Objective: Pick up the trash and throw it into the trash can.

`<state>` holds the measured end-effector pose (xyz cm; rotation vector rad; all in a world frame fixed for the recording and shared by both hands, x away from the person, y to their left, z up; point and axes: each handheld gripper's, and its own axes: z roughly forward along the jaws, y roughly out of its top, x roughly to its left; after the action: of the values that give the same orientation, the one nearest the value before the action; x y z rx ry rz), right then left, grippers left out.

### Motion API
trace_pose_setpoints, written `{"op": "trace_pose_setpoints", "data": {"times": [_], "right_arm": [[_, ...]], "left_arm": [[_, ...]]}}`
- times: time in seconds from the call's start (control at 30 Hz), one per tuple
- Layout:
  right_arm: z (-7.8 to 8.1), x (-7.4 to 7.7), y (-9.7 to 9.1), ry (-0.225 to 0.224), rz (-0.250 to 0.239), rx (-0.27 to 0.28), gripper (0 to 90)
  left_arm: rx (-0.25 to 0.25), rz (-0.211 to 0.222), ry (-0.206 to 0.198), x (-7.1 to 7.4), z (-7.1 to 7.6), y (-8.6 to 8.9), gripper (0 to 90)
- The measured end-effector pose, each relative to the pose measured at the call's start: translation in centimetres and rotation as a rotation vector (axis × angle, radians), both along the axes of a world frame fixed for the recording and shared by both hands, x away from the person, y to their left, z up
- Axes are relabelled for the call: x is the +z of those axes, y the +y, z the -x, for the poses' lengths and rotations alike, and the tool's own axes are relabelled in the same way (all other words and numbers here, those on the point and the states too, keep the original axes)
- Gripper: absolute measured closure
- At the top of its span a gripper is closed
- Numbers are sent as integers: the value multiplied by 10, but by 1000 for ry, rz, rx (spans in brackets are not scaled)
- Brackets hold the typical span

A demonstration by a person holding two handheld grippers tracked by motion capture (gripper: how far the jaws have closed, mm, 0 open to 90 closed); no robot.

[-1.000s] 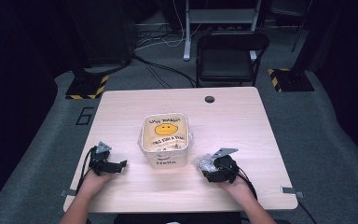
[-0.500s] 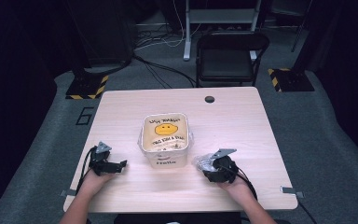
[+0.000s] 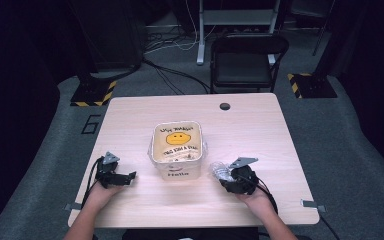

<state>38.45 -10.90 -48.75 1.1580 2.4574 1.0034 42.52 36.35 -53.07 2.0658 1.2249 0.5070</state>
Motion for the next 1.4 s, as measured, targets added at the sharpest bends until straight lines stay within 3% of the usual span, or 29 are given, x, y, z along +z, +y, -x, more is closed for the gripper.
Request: {"op": "trace_pose_setpoints", "data": {"times": [0.27,0.83,1.27,1.4], "right_arm": [[0,11,-12,14,-22,-51,518],[4,33,-14,-25,-31,-38,515],[-1,56,-14,6,-49,-81,516],[-4,59,-14,-10,-40,-75,516]], "left_arm": [[1,0,0,0,0,0,3],[2,2,-3,0,0,0,3],[1,2,-1,0,0,0,3],[0,0,1,0,0,0,3]]}}
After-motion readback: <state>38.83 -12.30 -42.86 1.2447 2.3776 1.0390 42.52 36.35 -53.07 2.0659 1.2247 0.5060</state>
